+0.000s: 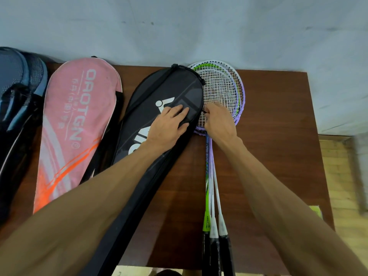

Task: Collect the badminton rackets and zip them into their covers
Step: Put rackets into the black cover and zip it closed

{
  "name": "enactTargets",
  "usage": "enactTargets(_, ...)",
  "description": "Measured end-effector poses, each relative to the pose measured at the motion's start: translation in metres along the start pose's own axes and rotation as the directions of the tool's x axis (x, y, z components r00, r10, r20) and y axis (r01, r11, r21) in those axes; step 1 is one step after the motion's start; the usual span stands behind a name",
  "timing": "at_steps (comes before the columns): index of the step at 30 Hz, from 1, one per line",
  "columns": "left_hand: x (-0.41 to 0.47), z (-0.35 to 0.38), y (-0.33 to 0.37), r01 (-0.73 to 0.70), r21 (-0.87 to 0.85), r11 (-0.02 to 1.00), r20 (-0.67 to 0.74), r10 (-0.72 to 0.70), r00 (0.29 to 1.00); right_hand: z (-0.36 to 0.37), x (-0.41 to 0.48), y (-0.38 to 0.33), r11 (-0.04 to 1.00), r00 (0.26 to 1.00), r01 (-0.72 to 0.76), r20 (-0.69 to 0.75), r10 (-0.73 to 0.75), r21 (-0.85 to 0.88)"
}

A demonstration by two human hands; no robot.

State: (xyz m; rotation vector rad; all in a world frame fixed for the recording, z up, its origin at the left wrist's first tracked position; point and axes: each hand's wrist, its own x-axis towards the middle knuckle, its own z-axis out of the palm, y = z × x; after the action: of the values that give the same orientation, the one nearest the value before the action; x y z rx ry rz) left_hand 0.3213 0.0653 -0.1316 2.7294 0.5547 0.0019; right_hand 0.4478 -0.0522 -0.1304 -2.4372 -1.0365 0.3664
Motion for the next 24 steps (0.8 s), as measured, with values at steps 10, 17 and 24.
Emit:
enactTargets(10, -0.017, -0.008, -0.009, 0.020, 0.021, 1.000, 0.021, -0.020, 1.000, 0.006, 0.003, -0.003, 0.999, 0.999, -0.022, 0.035, 0.021, 0.023)
enactTargets(17, -0.016, -0.003, -0.016, -0.067, 0.051, 0.996, 0.032, 0.065, 0.997, 0.010, -0.008, -0.011, 1.000, 0.999, -0.006, -0.049, 0.005, -0.020)
enactTargets(24, -0.036, -0.007, -0.002, 0.052, 0.108, 0.993, 0.018, -0.054, 0.998, 0.009, -0.006, -0.016, 0.989, 0.994, -0.102, -0.033, 0.106, 0.106)
